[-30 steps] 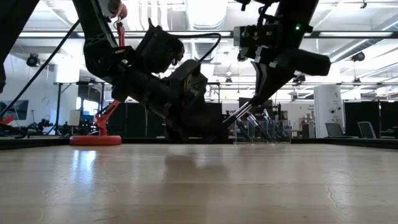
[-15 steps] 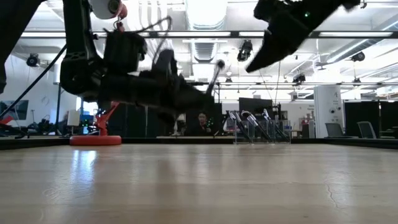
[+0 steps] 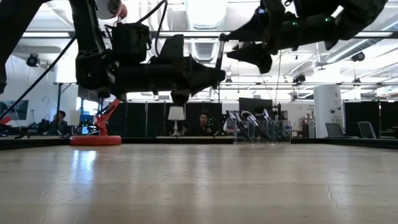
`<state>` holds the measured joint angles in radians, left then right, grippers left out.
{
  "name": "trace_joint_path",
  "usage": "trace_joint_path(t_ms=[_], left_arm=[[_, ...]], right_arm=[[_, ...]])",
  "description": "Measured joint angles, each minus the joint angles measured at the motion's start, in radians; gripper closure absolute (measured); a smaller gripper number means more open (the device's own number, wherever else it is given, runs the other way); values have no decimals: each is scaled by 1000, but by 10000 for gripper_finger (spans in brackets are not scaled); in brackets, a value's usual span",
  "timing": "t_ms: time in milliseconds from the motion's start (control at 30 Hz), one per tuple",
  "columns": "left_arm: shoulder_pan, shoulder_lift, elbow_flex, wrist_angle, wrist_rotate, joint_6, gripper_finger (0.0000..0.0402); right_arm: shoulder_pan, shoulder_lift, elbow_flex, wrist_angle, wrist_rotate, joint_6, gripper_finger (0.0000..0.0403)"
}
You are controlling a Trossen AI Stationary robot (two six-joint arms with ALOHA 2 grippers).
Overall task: Put items in baskets/containers
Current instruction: Put the powder brush into the transparent organizer
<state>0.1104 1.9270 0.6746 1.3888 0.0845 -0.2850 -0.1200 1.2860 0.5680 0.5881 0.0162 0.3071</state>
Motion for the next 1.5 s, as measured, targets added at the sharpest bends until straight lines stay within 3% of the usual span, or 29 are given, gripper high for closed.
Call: trace_joint_path(t_ms=[200, 333, 700, 967, 1167, 1333, 1500], left_arm=[[4, 0, 28, 0, 0, 5, 367], [8, 0, 30, 0, 0, 6, 367], [18, -36, 13, 1, 3, 22, 335], [23, -47, 8, -11, -8, -31, 330], [45, -75, -33, -40, -8, -35, 317], [74, -143, -111, -40, 5, 3, 317], [107, -255, -207, -35, 5, 29, 341]], right_arm=[[0, 80, 75, 12, 2, -22, 145], [0, 126, 120, 22, 2, -27, 171], [0, 149, 141, 31, 11, -92, 367], [-2, 123, 144, 16, 10, -131, 367], [-57, 2, 145, -96, 18, -163, 367], [-171, -132, 145, -281, 148, -212, 367], [-379, -200, 145, -456, 234, -234, 367]])
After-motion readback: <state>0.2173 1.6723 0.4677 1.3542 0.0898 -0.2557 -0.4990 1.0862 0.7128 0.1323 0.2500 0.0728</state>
